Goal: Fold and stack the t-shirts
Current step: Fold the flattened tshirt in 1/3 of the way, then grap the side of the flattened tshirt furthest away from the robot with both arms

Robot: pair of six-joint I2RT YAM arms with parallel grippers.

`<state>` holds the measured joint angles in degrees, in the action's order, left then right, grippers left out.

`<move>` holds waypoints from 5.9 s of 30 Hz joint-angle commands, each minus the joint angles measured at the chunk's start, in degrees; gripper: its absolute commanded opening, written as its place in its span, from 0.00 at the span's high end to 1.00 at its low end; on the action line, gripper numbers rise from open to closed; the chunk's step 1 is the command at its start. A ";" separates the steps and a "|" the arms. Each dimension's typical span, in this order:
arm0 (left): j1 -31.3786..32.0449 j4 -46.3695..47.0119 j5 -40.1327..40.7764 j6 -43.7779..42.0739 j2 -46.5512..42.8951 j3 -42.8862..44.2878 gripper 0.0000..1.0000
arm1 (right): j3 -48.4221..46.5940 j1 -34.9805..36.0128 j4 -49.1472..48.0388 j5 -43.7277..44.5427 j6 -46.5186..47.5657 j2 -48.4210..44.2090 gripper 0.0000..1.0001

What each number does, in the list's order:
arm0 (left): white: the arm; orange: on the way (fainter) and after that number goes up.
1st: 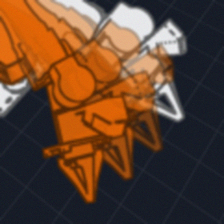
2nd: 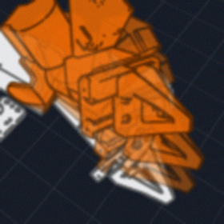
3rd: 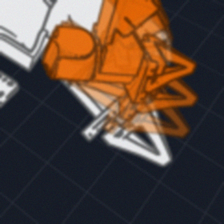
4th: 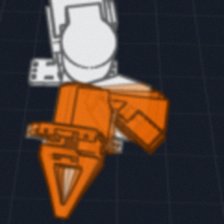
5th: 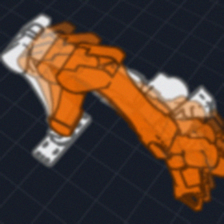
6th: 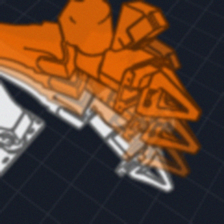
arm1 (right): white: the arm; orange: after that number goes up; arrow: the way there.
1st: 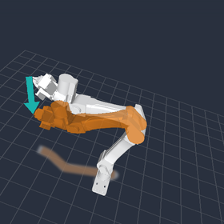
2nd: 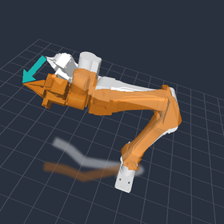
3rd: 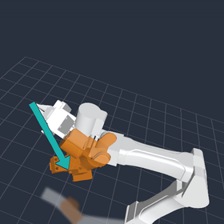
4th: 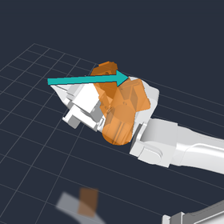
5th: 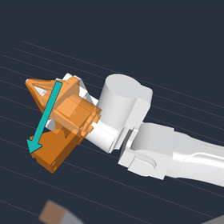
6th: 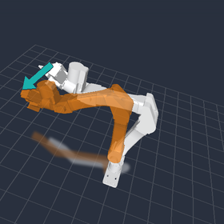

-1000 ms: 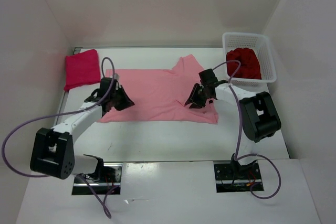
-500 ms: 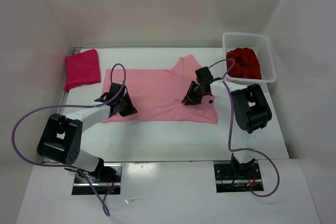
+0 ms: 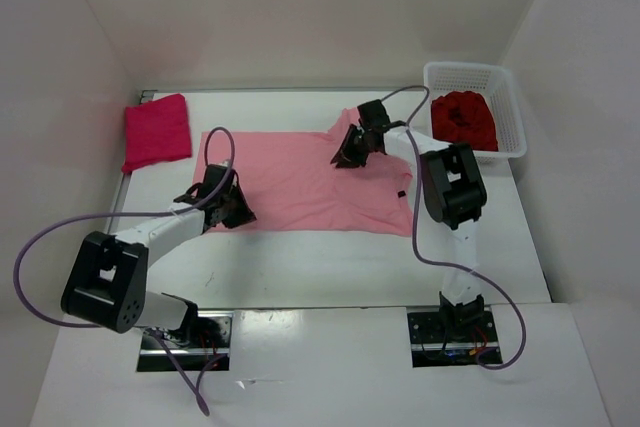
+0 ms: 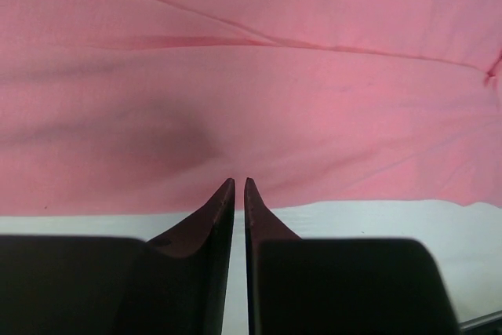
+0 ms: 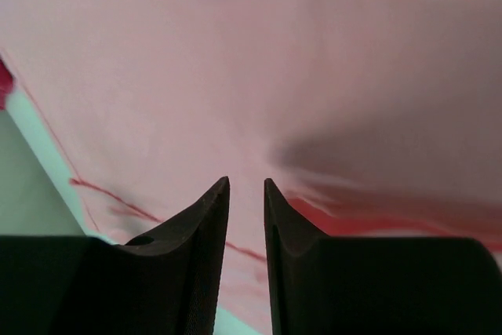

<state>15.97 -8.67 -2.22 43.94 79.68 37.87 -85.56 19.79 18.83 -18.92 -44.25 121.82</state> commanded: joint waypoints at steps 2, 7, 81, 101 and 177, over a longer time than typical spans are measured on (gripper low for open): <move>0.12 -1.96 0.38 -0.44 -3.65 3.60 0.83 | -11.55 1.04 2.62 -0.95 0.22 2.90 0.61; 0.64 -1.98 -1.64 -1.23 -3.65 5.46 0.83 | -6.22 2.18 3.76 1.07 1.80 -5.95 0.56; -18.52 -2.06 -5.69 -3.51 17.26 22.96 0.73 | -72.38 3.94 34.87 24.01 22.89 36.29 0.57; -22.12 -2.06 -4.11 -4.04 15.33 21.63 0.67 | -55.44 -2.56 24.15 13.09 11.82 18.98 0.39; -25.20 -0.12 4.59 -7.47 33.52 37.81 0.50 | -82.75 -5.47 18.00 8.10 13.22 43.15 0.46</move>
<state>-9.19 -10.87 2.70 36.27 115.02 76.82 -168.31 14.72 37.04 -13.08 -32.60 169.42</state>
